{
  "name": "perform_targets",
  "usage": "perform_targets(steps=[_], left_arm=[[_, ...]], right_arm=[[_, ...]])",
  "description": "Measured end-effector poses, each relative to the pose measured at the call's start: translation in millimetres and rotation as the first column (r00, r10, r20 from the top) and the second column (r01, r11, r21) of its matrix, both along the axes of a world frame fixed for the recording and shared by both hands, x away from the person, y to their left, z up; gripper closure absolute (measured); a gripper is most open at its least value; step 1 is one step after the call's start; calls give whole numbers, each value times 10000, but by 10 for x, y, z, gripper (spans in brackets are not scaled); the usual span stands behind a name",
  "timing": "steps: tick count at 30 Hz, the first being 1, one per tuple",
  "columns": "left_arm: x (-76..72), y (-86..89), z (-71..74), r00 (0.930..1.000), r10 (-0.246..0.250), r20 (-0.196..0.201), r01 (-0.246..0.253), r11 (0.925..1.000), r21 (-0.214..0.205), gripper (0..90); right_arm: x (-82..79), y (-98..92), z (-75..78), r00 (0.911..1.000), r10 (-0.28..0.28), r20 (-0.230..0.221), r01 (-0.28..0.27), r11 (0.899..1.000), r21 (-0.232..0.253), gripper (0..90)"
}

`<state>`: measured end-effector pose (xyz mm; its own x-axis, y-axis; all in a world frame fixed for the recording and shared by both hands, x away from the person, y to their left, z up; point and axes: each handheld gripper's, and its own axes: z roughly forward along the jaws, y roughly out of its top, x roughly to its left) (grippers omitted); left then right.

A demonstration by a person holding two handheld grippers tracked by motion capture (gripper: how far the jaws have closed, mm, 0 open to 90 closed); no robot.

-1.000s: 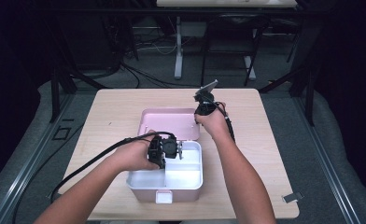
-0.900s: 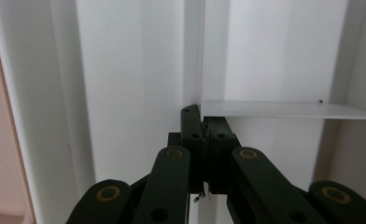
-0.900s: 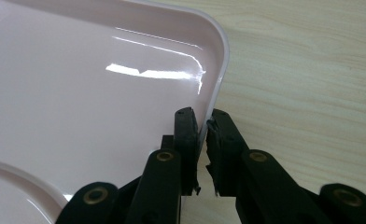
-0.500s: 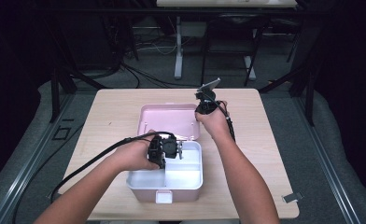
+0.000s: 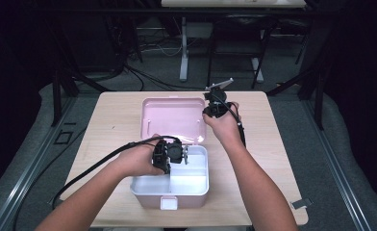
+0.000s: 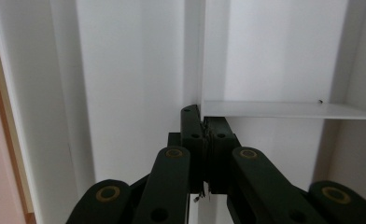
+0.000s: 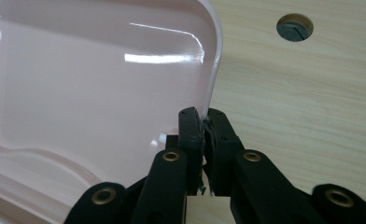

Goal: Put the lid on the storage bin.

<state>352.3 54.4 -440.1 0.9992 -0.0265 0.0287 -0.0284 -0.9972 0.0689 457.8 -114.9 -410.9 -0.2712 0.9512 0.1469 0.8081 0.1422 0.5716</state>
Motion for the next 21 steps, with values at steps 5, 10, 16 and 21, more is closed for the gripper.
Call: perform_targets(steps=[5,10,16,21], left_arm=[[0,1,1,10000,2,-17,-2,10000,-8,881],[-3,2,0,10000,6,31,-6,10000,-9,881],[-8,2,0,10000,-14,81,14,10000,-5,881],[-44,3,-2,9994,-85,341,86,10000,-33,875]], right_arm=[[-77,-2,54,9993,116,363,-115,9999,-37,866],[-126,-19,93,9988,155,465,-160,9998,95,867],[-179,-41,123,9979,187,625,-204,9994,266,869],[-243,-53,157,9961,268,840,-296,9991,318,871]])
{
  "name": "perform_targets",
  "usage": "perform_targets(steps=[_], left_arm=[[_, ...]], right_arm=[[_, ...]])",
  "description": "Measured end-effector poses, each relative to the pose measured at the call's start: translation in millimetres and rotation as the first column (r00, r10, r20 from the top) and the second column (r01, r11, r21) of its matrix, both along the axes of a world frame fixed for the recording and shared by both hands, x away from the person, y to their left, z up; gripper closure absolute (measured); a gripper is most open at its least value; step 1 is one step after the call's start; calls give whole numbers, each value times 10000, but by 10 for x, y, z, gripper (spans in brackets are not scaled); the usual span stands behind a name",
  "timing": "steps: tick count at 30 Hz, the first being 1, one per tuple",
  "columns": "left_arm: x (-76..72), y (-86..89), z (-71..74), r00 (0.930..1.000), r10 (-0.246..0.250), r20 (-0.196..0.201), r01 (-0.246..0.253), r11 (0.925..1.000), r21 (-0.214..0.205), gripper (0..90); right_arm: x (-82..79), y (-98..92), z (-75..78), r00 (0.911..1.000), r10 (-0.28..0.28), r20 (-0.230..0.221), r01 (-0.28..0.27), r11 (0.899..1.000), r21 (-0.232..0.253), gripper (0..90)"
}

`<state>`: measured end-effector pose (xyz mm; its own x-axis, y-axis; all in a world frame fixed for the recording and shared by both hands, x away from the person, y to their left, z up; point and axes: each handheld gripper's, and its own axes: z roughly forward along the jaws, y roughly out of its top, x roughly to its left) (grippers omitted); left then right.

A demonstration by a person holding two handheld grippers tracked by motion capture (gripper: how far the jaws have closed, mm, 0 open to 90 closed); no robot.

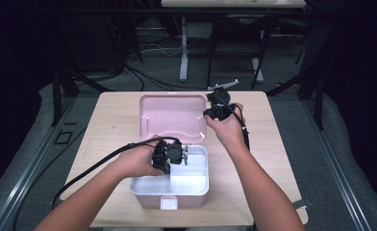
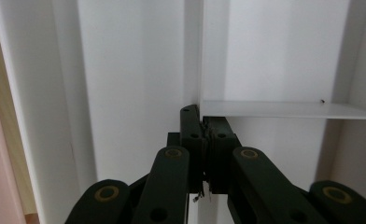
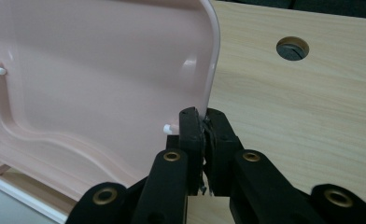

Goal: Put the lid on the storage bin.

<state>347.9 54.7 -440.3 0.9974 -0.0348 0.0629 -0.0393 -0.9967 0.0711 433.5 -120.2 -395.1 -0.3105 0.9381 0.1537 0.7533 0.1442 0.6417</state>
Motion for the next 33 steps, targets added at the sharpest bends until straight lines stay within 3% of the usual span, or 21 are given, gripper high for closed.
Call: perform_targets(steps=[8,12,14,15,18,20,25,27,28,29,31,33], left_arm=[[-53,9,5,9985,112,544,-112,9999,-6,842],[-59,36,7,9979,294,583,-286,9995,-151,819],[-48,73,34,9976,479,491,-455,9977,-508,812],[-32,128,73,9964,721,435,-680,9937,-889,802],[-22,241,154,9943,997,374,-931,9846,-1483,771],[-27,277,173,9930,1093,442,-1008,9816,-1622,735],[-28,453,218,9835,1724,551,-1545,9582,-2407,692],[-16,523,224,9749,2141,617,-1894,9422,-2763,678],[-11,538,227,9721,2247,674,-1974,9386,-2829,659],[-1,580,232,9666,2482,635,-2185,9281,-3015,653],[18,649,247,9625,2678,438,-2398,9150,-3243,660],[29,711,266,9525,3012,451,-2678,8987,-3474,658]], right_arm=[[-102,-20,23,9989,74,456,-81,9998,165,872],[-132,-24,35,9983,91,571,-100,9998,165,873],[-137,-28,36,9981,73,614,-89,9996,256,873],[-140,-29,37,9980,82,631,-97,9997,245,874],[-158,-29,41,9974,97,718,-115,9996,240,874],[-169,-38,49,9974,154,700,-173,9995,258,874],[-191,-34,58,9968,156,779,-174,9996,236,874],[-198,-37,62,9966,197,800,-216,9995,234,874],[-202,-38,63,9965,202,817,-221,9995,223,874],[-203,-36,62,9962,185,851,-206,9995,236,874],[-209,-34,65,9963,154,850,-177,9995,259,874],[-216,-38,70,9962,191,844,-211,9995,221,874]])
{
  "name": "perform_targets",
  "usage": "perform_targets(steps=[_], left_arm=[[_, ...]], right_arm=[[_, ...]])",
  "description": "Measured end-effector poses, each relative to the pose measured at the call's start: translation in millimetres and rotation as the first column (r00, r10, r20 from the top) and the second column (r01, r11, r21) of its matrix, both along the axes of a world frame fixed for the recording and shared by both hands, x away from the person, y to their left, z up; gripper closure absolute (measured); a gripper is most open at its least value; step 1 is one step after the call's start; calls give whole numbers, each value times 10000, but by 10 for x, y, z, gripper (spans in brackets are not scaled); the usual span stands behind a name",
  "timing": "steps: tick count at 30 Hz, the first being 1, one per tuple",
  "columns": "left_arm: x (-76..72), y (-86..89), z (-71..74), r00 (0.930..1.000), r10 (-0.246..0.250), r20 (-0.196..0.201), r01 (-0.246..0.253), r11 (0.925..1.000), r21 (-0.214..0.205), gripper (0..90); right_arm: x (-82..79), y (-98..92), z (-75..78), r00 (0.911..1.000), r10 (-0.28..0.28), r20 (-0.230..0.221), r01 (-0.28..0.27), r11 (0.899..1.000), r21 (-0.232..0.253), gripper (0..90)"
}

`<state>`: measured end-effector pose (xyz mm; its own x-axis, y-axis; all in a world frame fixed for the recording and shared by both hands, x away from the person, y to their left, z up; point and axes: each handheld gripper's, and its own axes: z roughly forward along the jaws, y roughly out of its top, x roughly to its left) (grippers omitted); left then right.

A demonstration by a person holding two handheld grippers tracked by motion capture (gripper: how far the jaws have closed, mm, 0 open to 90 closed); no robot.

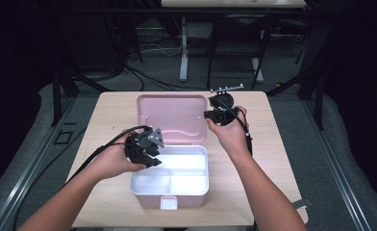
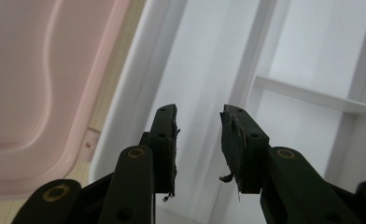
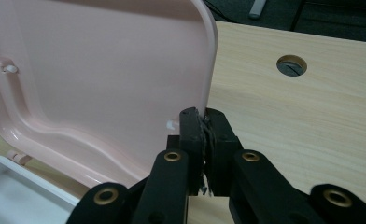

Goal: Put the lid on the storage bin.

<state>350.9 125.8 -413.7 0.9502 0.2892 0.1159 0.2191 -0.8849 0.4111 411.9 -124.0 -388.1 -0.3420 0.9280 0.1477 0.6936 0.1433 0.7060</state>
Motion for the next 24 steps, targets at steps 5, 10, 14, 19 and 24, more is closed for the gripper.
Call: perform_targets(steps=[5,10,14,19,24], left_arm=[[73,159,49,9959,904,59,-897,9930,-768,660],[138,299,84,9808,1950,-56,-1928,9647,-1793,653],[163,364,89,9667,2560,84,-2477,9429,-2227,612],[177,407,72,9459,3219,398,-2994,9138,-2745,526],[215,469,55,9242,3788,483,-3503,8913,-2881,497]], right_arm=[[-24,-7,2,9999,46,95,-46,10000,55,875],[-40,-10,5,9998,61,182,-62,10000,61,875],[-49,-17,8,9998,92,203,-94,9999,100,875],[-62,-15,10,9996,89,270,-91,9999,61,875],[-78,-14,14,9994,102,340,-104,9999,56,875]])
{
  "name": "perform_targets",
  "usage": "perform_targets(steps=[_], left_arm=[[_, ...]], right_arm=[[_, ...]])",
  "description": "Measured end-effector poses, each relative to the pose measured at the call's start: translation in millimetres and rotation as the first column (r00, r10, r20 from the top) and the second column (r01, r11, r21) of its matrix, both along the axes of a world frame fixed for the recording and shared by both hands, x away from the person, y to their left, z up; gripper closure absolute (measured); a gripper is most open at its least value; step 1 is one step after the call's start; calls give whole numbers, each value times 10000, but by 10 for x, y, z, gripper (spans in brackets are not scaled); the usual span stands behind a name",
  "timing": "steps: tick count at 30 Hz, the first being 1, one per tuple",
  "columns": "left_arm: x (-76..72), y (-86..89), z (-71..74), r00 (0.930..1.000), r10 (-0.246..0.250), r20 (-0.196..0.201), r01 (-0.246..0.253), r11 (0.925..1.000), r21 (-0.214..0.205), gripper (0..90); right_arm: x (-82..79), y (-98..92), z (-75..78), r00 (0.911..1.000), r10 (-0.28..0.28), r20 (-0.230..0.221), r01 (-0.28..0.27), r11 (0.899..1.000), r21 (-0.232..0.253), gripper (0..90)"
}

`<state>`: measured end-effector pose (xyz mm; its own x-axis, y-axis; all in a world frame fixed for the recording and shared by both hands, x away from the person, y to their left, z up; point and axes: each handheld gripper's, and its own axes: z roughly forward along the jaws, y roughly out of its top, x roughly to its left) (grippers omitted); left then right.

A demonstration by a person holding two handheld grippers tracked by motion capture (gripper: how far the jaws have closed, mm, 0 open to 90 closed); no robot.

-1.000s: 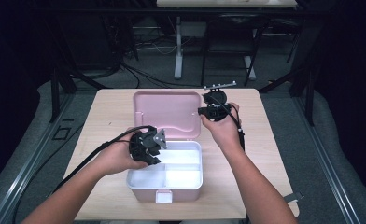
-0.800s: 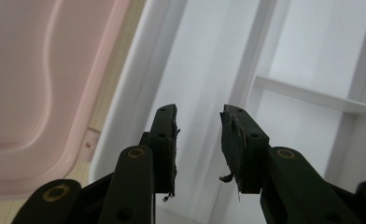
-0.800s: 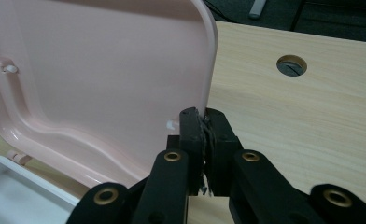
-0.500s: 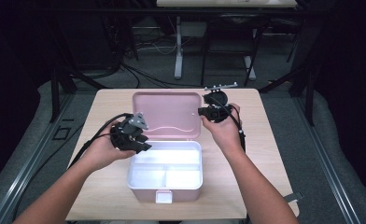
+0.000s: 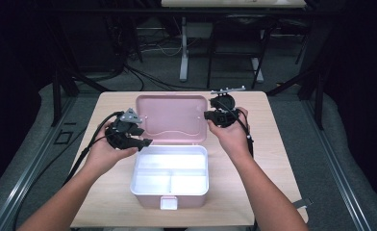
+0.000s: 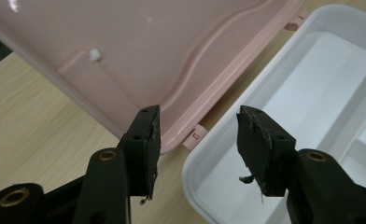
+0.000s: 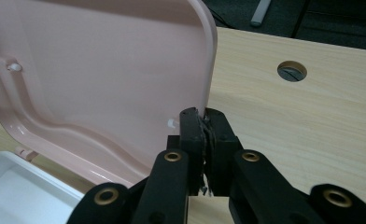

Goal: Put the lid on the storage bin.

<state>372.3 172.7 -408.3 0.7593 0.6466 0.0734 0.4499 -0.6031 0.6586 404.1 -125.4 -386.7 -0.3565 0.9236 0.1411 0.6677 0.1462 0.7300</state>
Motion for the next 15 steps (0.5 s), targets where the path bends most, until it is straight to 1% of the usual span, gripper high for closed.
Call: perform_targets(steps=[3,5,6,7,8,10,11,13,15], left_arm=[[18,32,23,9999,121,2,-121,9999,-61,508],[32,55,43,9998,187,0,-187,9995,-240,510],[41,70,53,9994,325,78,-322,9989,-354,510],[46,79,61,9991,401,106,-397,9985,-368,509],[53,92,70,9985,526,166,-518,9977,-435,510],[61,111,79,9971,700,286,-683,9961,-560,514],[62,117,85,9968,732,319,-712,9956,-604,536],[67,129,98,9941,993,429,-955,9918,-844,544],[77,137,109,9922,1133,516,-1079,9894,-975,547]], right_arm=[[-5,-7,1,10000,73,18,-73,10000,41,875],[-9,-8,-1,10000,52,59,-52,10000,44,875],[-11,-9,0,10000,73,58,-74,10000,46,875],[-15,-6,-3,9999,15,135,-16,10000,43,875],[-20,-6,0,9999,-14,122,14,10000,-19,875],[-25,-11,2,9998,106,141,-107,9999,28,875],[-28,-12,3,9998,117,153,-118,9999,32,875],[-34,-12,5,9998,110,136,-111,9999,49,875],[-38,-13,4,9998,123,164,-124,9999,57,875]])
